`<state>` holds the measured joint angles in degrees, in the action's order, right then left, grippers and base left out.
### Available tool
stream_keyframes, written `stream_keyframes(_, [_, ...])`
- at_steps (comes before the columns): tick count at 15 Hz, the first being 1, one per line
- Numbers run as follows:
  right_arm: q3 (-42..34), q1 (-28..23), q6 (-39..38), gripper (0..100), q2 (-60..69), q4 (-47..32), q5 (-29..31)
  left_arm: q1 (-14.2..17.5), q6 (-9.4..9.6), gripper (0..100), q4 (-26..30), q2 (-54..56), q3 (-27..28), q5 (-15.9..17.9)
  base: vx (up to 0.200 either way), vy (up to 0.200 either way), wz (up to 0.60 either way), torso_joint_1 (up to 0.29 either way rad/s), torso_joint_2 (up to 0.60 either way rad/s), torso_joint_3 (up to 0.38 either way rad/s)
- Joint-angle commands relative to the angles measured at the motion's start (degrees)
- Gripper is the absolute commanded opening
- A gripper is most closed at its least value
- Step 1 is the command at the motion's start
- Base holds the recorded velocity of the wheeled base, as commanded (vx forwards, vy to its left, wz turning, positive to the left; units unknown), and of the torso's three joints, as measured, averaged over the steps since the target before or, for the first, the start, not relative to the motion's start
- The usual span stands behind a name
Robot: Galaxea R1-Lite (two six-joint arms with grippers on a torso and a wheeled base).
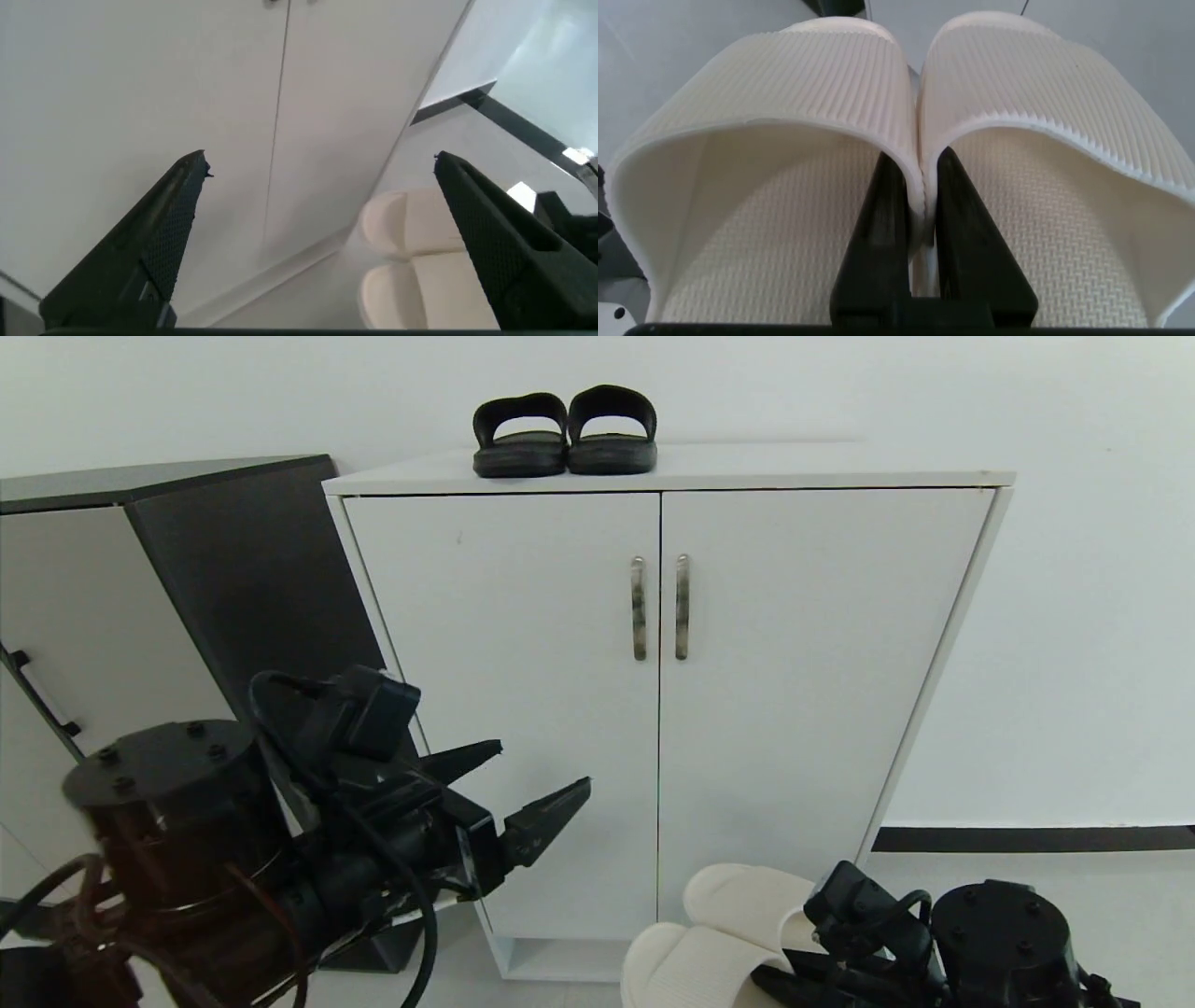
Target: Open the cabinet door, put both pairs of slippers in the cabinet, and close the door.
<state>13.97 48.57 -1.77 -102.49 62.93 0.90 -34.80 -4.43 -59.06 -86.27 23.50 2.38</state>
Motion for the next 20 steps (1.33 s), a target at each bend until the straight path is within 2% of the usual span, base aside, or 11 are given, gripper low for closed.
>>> stream_keyframes(1, [-0.26,0.12,0.01,0,-0.17,0.00,-0.02,-1.32,-0.15,100,-0.09,-5.48,4.80,2.19,0.000,0.000,0.00,0.000,0.00,0.000])
stream_keyframes(3, [-1.40,0.12,0.10,0,-0.17,0.09,-0.11,-3.08,-1.99,100,0.09,-7.24,9.19,4.04,0.000,0.000,0.00,0.000,0.00,0.000])
stream_keyframes(4, [-1.40,0.12,0.10,0,-0.17,0.09,-0.11,-3.43,-2.17,100,0.26,-7.68,10.42,4.13,0.000,0.000,0.00,0.000,0.00,0.000])
stream_keyframes(5, [-1.40,0.12,0.01,0,-1.05,0.70,-0.20,-4.13,-2.25,100,1.14,-9.00,14.47,5.01,0.000,0.000,0.00,0.000,0.00,0.000])
stream_keyframes(7, [-1.84,0.12,0.01,0,-2.98,2.37,0.06,-4.22,-2.87,100,5.54,-9.70,20.27,6.41,0.000,0.000,0.00,0.000,0.00,0.000])
stream_keyframes(8, [-3.51,0.04,0.01,0,-3.95,5.10,0.06,-4.22,-6.65,100,10.90,-9.00,26.15,8.17,0.000,0.000,0.00,0.000,0.00,0.000])
stream_keyframes(9, [-3.86,0.04,0.10,0,-4.39,7.03,0.15,-4.22,-9.37,100,13.18,-8.65,28.88,10.28,0.000,0.000,0.00,0.000,0.00,0.000])
stream_keyframes(10, [-4.04,0.12,0.10,0,-5.44,10.20,0.15,-4.04,-12.19,100,16.96,-8.74,32.92,15.03,0.000,0.000,0.00,0.000,0.00,0.000])
stream_keyframes(12, [-4.65,0.12,0.36,0,-5.71,11.43,0.15,-3.08,-12.63,100,22.41,-9.62,37.93,20.83,0.000,0.000,0.00,0.000,0.00,0.000])
stream_keyframes(14, [-5.53,0.12,1.33,0,-5.71,11.69,0.06,-2.46,-13.07,100,28.57,-10.32,43.12,24.34,0.000,0.000,0.00,0.000,0.00,0.000])
stream_keyframes(20, [-4.04,0.12,1.59,0,-5.53,12.04,-0.02,-1.14,-13.07,100,30.85,-15.94,51.29,24.34,0.000,0.000,0.00,0.000,0.00,0.000])
